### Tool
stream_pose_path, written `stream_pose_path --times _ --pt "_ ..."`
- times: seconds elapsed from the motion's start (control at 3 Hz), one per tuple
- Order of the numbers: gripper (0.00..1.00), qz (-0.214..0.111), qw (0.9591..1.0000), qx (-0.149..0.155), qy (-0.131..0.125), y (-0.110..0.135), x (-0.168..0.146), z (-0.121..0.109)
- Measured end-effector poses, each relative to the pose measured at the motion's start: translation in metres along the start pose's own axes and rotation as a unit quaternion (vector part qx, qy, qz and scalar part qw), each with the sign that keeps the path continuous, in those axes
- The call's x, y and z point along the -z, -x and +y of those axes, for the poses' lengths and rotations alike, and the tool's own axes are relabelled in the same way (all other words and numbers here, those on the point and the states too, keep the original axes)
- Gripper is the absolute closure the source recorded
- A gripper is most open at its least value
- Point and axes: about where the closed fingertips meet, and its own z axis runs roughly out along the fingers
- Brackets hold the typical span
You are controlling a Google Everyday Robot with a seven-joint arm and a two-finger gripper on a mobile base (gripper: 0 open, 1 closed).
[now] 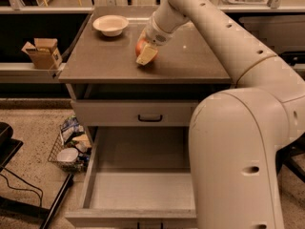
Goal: Pick apple from middle drawer and place on counter
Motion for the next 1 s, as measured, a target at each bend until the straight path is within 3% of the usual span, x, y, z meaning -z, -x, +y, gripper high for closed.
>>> stream_pose_path --times 0.67,1.0 --pt "0.16 0.0 1.0 0.0 0.0 0.0 -0.0001 0.0" --pt "0.0 0.0 1.0 0.0 0.0 0.0 -0.0002 0.0"
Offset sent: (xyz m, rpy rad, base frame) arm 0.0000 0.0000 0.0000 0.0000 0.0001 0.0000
